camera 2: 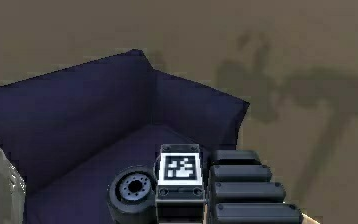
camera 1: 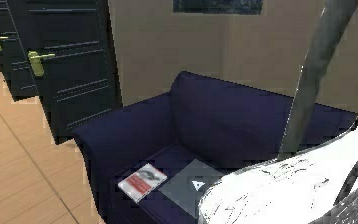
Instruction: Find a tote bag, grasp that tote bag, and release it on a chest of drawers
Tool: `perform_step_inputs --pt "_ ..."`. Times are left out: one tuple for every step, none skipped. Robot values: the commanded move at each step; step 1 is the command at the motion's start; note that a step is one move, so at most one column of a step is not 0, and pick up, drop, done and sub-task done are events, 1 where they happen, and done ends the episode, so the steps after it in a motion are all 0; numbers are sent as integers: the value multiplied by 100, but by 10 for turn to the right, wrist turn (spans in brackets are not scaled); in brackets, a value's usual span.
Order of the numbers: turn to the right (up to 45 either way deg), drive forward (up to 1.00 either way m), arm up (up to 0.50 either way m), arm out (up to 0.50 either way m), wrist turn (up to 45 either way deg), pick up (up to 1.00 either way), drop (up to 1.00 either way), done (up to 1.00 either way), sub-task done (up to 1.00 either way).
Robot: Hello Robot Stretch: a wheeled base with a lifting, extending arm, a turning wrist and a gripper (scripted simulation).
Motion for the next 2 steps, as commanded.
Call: perform_step_inputs --pt "-450 0 0 0 0 0 0 0 0" --pt "-30 0 0 0 0 0 0 0 0"
